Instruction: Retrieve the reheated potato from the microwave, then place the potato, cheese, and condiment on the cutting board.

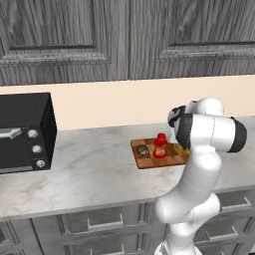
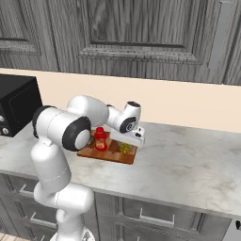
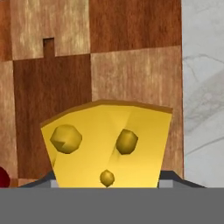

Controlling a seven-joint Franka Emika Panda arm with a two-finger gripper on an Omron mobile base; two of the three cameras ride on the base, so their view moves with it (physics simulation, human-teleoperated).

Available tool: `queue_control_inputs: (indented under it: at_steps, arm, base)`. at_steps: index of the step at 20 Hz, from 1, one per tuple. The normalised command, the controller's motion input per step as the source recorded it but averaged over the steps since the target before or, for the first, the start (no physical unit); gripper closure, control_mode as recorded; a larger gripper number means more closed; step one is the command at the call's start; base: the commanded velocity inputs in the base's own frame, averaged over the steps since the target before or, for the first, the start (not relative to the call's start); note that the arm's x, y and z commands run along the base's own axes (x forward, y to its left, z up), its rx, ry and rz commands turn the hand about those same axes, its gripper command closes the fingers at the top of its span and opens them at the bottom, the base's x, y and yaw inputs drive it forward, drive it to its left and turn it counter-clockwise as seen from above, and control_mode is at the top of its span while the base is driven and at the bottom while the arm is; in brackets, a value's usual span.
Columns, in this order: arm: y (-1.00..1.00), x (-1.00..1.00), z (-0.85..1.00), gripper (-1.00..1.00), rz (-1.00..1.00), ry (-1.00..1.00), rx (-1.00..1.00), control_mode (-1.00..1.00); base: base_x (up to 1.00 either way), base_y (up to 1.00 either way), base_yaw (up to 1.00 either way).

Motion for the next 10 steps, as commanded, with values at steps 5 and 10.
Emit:
queue_control_inputs:
  at_steps: [5, 10]
  arm:
    - [0.02, 0.30, -0.19, 1.00, 0.00, -0.12, 0.01, -1.00]
    - [0.17, 0.14, -0.22, 1.00, -0.03, -0.02, 0.00, -1.00]
  base:
    - [0.00, 0.00, 0.00]
    - [0.00, 0.00, 0.00]
